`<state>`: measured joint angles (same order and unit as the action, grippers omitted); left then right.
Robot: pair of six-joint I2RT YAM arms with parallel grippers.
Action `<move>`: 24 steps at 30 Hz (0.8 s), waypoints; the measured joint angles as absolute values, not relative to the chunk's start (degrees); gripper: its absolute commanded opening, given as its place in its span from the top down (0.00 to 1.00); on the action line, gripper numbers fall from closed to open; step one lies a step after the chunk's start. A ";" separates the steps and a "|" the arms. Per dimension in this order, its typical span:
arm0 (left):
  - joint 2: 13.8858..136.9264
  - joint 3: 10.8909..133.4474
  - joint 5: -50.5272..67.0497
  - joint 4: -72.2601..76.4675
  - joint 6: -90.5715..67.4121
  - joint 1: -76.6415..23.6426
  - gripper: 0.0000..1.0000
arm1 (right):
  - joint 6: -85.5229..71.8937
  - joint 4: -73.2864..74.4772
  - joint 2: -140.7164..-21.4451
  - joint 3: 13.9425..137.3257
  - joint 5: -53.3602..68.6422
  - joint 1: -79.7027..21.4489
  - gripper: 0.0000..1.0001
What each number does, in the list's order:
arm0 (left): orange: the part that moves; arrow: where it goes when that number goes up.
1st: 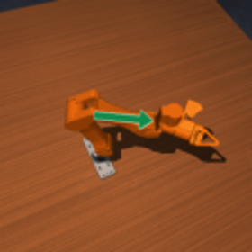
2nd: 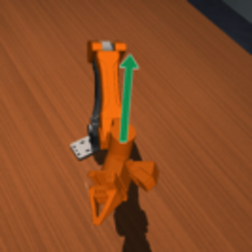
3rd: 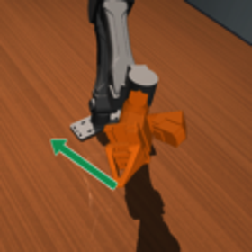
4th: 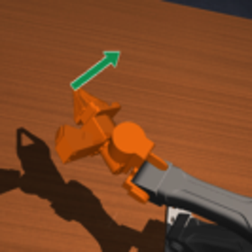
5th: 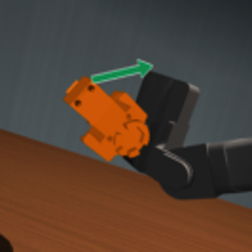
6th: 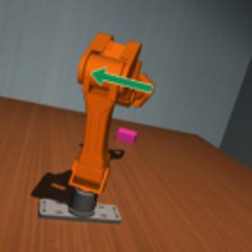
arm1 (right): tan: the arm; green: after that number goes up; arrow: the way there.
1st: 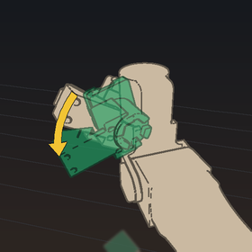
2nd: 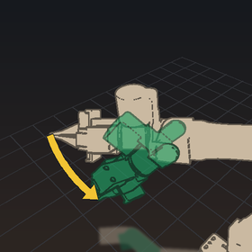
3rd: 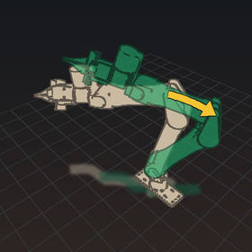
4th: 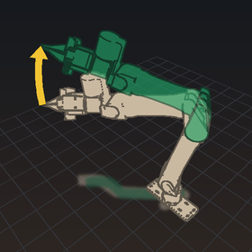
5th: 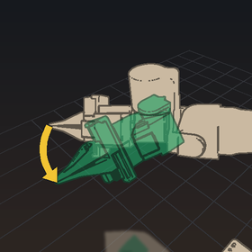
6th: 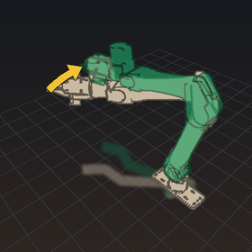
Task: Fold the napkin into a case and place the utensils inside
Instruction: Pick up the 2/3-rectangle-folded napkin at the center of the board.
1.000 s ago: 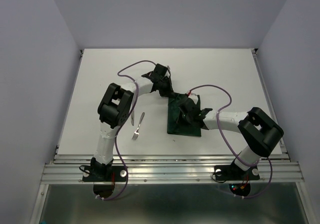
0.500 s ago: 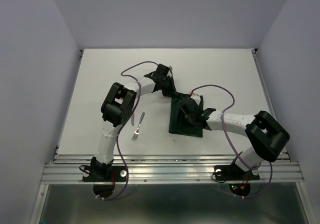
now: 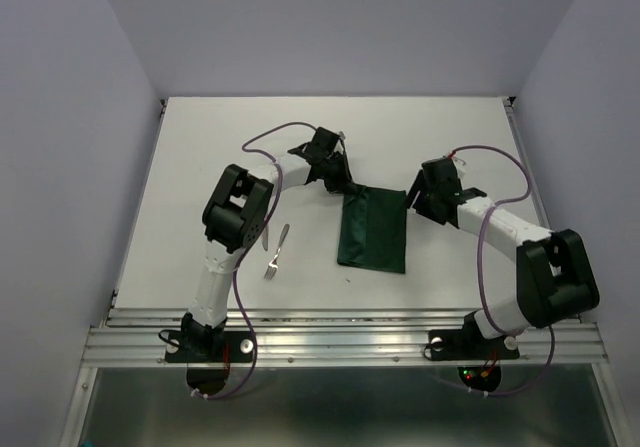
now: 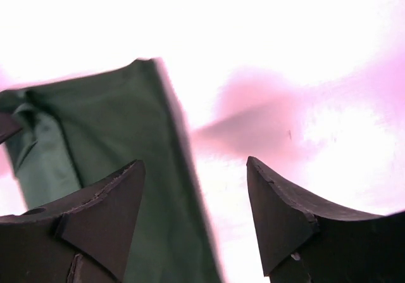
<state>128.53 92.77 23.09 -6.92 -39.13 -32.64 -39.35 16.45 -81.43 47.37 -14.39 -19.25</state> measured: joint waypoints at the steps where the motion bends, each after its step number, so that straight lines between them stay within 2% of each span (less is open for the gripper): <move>1: 128.53 92.75 23.09 -6.90 -39.18 -32.64 1.00 | -38.46 16.49 -83.29 48.07 -13.78 -17.93 0.30; 6: 128.51 92.31 23.14 -6.46 -39.64 -32.64 1.00 | -34.59 15.79 -91.77 50.35 -9.43 -13.63 0.34; 13: 128.11 91.50 23.11 -5.63 -39.83 -32.64 1.00 | -32.10 11.40 -97.01 54.24 -4.14 -12.64 0.40; 20: 128.07 91.50 23.09 -5.78 -39.81 -32.64 1.00 | -31.66 6.85 -99.70 55.48 2.20 -12.64 0.52; 24: 128.07 91.50 23.09 -5.89 -39.77 -32.64 1.00 | -31.40 4.47 -100.99 55.79 5.87 -12.56 0.52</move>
<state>128.07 91.50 23.09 -5.89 -39.77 -32.64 -31.40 4.47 -100.99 55.79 5.87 -12.56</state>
